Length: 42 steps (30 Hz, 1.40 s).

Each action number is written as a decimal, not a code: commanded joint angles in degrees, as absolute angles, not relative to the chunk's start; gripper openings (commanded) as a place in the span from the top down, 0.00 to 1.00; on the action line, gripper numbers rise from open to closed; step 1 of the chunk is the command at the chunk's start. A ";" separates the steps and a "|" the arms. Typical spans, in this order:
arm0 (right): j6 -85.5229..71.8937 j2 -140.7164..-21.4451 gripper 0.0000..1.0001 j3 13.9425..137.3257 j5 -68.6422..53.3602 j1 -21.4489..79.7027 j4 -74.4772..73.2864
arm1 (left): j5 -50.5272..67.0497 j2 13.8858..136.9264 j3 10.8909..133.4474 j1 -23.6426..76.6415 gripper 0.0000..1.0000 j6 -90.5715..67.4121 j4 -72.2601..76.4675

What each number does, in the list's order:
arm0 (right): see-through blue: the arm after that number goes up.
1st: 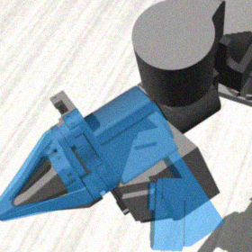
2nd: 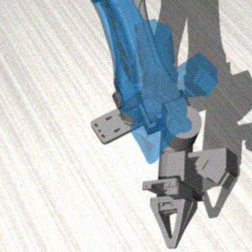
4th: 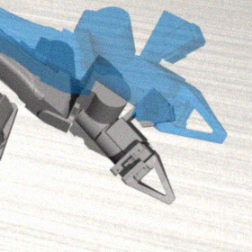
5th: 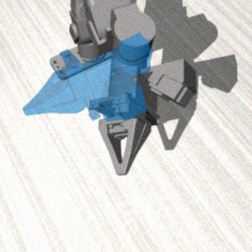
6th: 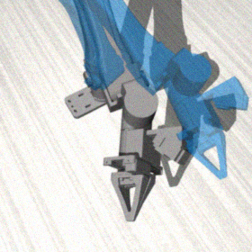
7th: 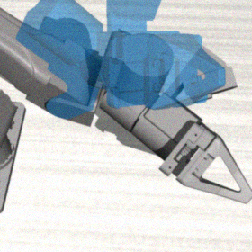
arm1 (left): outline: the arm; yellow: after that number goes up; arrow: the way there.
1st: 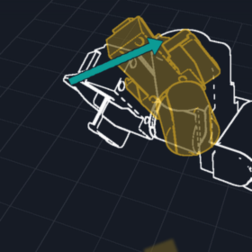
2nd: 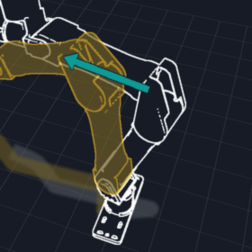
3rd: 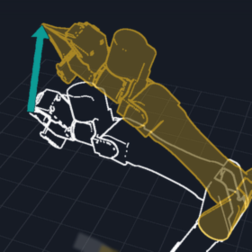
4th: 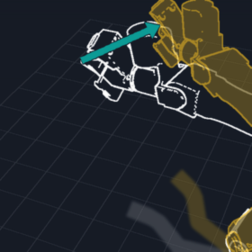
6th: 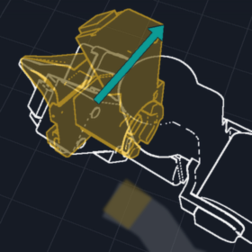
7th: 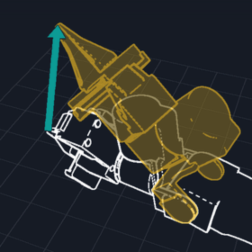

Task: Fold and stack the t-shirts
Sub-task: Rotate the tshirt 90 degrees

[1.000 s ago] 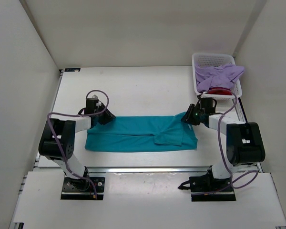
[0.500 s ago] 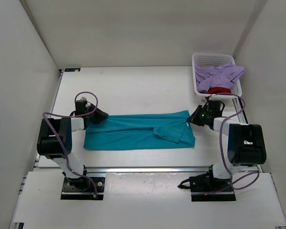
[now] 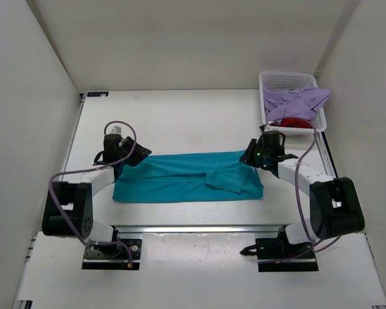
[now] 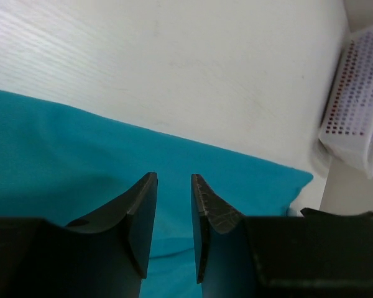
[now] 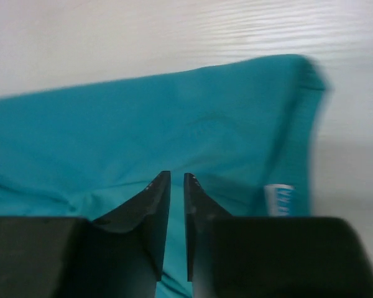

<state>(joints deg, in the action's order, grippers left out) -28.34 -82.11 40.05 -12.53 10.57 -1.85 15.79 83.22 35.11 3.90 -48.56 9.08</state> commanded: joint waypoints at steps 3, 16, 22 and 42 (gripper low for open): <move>-28.21 -87.00 0.98 43.67 -6.33 22.22 -6.14 | 11.96 73.76 36.12 12.46 0.59 -43.25 3.62; -20.49 -135.66 1.00 110.31 -12.37 23.29 -30.34 | 14.32 60.48 31.90 18.11 0.56 -39.55 -4.38; -25.31 -136.26 0.89 126.51 -21.37 21.53 -18.86 | 14.76 58.27 32.44 16.08 0.55 -37.79 -9.41; -32.43 -100.72 0.75 59.42 -15.82 43.59 8.08 | 12.30 47.90 28.57 10.90 0.63 -38.76 -13.01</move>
<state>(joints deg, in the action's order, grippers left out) -29.02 -101.08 59.22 -16.97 41.71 1.72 12.82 48.97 26.74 10.94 -39.66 -11.77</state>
